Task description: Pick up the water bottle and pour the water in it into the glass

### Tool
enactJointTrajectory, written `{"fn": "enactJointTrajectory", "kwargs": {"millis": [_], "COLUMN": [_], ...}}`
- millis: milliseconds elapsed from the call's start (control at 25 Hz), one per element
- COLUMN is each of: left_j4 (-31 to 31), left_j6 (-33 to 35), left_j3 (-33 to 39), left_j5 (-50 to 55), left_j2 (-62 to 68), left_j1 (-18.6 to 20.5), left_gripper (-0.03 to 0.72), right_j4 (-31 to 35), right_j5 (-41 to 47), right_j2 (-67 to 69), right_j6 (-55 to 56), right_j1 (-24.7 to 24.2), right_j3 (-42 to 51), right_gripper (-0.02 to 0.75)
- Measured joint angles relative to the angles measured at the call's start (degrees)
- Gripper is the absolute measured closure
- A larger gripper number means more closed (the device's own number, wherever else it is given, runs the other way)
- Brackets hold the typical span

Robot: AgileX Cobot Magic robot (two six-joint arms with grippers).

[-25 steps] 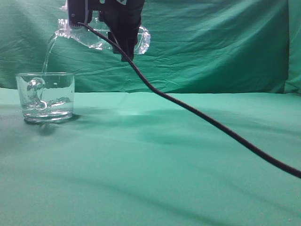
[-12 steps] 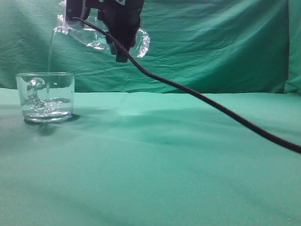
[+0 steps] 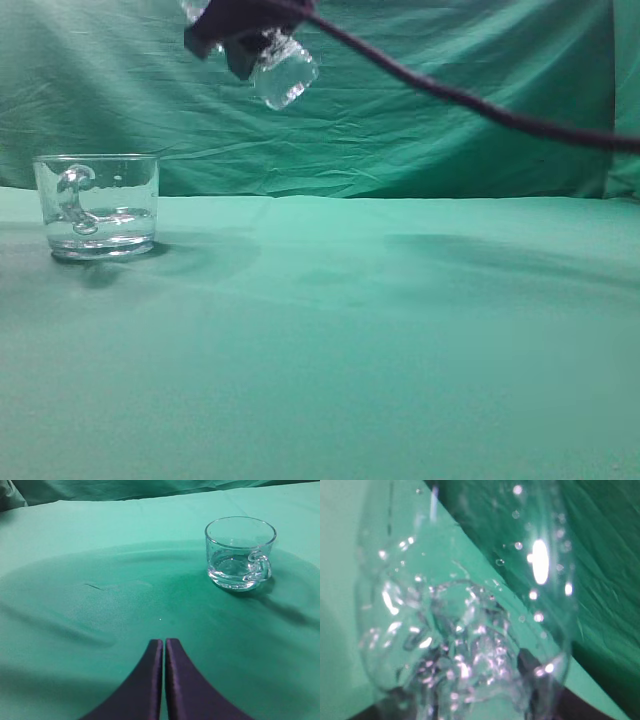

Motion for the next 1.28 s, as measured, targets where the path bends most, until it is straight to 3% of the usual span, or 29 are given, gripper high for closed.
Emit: {"fn": "enactJointTrajectory", "kwargs": {"millis": [200,360,640,880,1040,1280], "left_j4": [0.0,0.0,0.0,0.0,0.0,0.0], "left_j6": [0.0,0.0,0.0,0.0,0.0,0.0], "left_j3": [0.0,0.0,0.0,0.0,0.0,0.0], "left_j5": [0.0,0.0,0.0,0.0,0.0,0.0], "left_j2": [0.0,0.0,0.0,0.0,0.0,0.0], "left_j1": [0.0,0.0,0.0,0.0,0.0,0.0], "left_gripper": [0.688,0.688,0.688,0.688,0.688,0.688], "right_j4": [14.0,21.6,22.8,21.8,21.2,20.9], "right_j5": [8.1,5.5,-11.5,-33.6,-46.5,-55.0], "right_j2": [-7.1,-13.7,-28.9,-36.9,-37.5,-33.2], "right_j6": [-1.9,-2.0,1.5,5.4,5.6,-1.8], "right_j1": [-0.2,-2.8,-12.0,-22.7,-28.7,-32.1], "right_j3": [0.1,6.1,29.1,49.7,58.7,62.7], "right_gripper": [0.461,0.461,0.461,0.461,0.461,0.461]}}
